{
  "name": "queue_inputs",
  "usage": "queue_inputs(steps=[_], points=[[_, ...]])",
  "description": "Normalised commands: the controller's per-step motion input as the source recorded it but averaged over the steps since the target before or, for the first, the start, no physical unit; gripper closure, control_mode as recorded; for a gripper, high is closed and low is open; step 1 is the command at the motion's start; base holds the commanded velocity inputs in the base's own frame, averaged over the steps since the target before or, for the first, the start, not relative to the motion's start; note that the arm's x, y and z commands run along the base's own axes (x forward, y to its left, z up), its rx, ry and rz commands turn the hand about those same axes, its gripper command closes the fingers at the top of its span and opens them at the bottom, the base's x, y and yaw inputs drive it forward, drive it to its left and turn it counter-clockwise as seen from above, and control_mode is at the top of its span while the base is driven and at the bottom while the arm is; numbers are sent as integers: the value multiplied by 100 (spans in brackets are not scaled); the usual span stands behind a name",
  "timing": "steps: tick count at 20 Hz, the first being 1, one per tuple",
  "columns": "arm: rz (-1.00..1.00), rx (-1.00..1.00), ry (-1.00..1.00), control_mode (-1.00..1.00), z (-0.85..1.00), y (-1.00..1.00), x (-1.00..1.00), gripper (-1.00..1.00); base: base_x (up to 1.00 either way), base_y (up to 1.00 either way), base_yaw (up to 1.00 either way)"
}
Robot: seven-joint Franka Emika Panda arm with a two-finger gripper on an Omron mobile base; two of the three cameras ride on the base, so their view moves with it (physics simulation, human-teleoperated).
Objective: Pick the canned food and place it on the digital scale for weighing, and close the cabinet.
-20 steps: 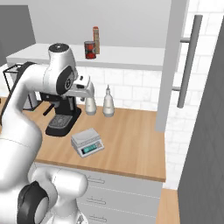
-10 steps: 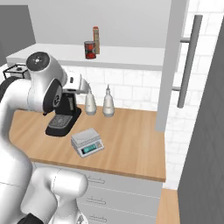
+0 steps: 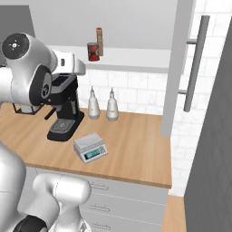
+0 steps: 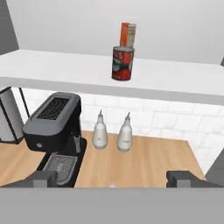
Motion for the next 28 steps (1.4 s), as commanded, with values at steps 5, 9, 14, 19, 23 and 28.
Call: queue_inputs(steps=[5, 9, 14, 19, 23, 28], points=[[0, -3, -17, -100, 68, 0, 0, -100, 0, 0, 0], [0, 0, -5, -100, 25, 0, 20, -100, 0, 0, 0], [0, 0, 1, -100, 1, 0, 40, -100, 0, 0, 0], [0, 0, -5, -100, -35, 0, 47, -100, 0, 0, 0], [0, 0, -9, -100, -23, 0, 46, -100, 0, 0, 0], [0, 0, -1, -100, -8, 0, 49, -100, 0, 0, 0]])
